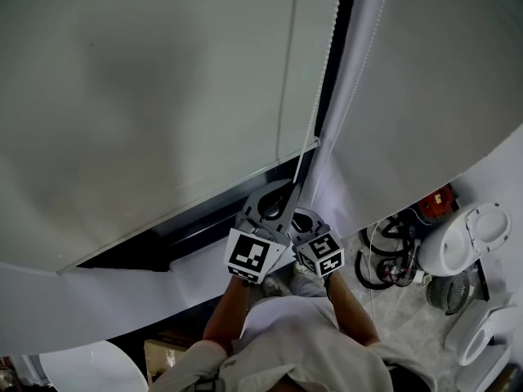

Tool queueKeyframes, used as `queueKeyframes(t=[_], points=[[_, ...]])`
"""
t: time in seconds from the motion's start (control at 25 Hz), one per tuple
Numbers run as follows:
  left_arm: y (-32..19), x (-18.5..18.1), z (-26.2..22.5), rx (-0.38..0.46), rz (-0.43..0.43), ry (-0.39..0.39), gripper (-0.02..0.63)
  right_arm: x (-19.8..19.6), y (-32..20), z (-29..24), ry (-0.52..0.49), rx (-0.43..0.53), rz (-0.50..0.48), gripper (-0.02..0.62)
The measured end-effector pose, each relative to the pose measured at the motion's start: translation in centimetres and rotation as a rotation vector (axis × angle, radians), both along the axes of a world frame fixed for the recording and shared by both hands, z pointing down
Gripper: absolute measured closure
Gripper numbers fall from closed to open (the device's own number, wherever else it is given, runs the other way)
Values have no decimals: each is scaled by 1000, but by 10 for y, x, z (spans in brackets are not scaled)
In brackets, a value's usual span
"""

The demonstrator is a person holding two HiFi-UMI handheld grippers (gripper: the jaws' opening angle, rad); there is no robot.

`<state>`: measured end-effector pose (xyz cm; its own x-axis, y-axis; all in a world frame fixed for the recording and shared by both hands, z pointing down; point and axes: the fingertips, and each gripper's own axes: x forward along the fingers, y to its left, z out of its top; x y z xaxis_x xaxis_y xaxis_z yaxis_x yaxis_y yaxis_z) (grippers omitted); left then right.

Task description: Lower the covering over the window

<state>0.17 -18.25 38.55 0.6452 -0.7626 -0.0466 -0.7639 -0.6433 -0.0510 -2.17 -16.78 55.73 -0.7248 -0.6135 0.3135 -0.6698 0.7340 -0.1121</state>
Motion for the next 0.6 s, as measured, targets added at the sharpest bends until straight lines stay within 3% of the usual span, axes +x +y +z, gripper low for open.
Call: queueKeyframes(t=[0.6], points=[[-12, 1, 100, -145, 5, -79, 592, -1, 3, 98, 123, -196, -11, 598]])
